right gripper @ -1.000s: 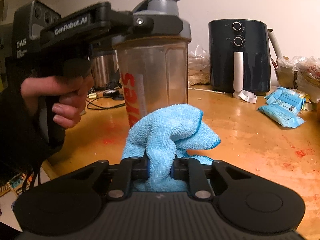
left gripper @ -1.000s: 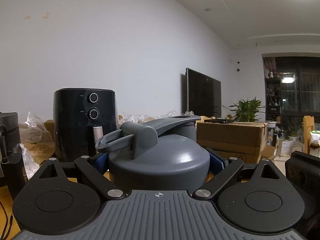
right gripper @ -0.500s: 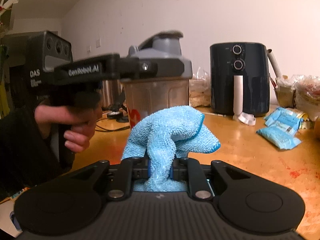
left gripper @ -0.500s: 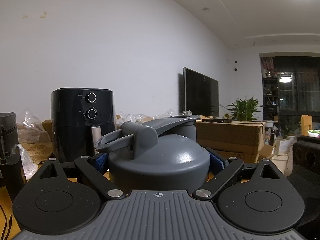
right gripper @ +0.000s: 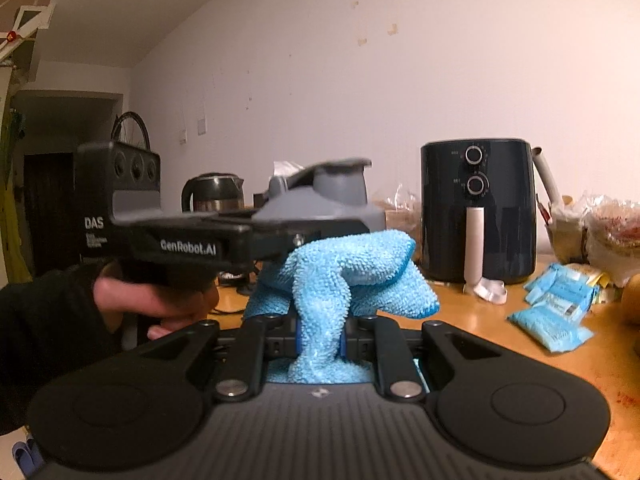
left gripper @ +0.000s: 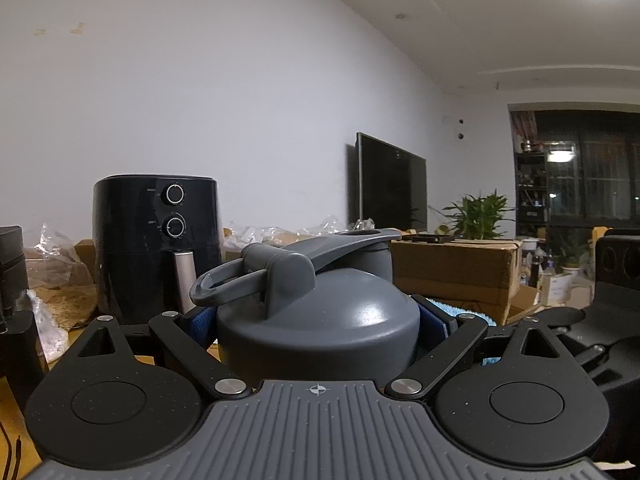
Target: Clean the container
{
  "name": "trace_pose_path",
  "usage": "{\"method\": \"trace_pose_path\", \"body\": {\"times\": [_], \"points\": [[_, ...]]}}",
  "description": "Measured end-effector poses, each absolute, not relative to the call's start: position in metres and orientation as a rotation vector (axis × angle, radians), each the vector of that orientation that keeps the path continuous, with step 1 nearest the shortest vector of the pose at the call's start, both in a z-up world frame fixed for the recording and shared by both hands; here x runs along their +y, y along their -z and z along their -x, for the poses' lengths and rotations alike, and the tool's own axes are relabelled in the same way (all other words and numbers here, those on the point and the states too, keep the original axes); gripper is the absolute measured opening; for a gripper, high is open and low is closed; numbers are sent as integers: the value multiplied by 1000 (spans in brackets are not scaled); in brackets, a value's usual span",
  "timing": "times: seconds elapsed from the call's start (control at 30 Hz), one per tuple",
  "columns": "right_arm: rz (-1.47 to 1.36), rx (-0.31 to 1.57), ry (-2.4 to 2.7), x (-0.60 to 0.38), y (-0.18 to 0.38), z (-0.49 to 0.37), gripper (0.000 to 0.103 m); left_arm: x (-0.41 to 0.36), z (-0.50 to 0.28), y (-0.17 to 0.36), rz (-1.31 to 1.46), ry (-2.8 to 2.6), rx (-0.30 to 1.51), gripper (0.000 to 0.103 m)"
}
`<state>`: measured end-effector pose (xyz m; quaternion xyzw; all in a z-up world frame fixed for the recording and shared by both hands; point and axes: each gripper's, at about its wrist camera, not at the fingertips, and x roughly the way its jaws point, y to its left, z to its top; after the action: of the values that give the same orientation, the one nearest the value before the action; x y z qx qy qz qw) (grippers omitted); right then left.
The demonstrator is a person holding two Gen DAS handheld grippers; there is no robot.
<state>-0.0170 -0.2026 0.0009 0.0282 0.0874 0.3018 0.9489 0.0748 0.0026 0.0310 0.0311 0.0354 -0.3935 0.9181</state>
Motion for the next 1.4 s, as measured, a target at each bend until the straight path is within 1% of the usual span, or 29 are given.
{"method": "trace_pose_path", "body": {"times": [0.8, 1.4], "points": [[-20, 194, -592, -198, -9, 20, 10, 6, -80, -31, -64, 856, 79, 95], [2, 290, -604, -196, 19, 11, 10, 6, -82, -29, -66, 858, 79, 95]]}}
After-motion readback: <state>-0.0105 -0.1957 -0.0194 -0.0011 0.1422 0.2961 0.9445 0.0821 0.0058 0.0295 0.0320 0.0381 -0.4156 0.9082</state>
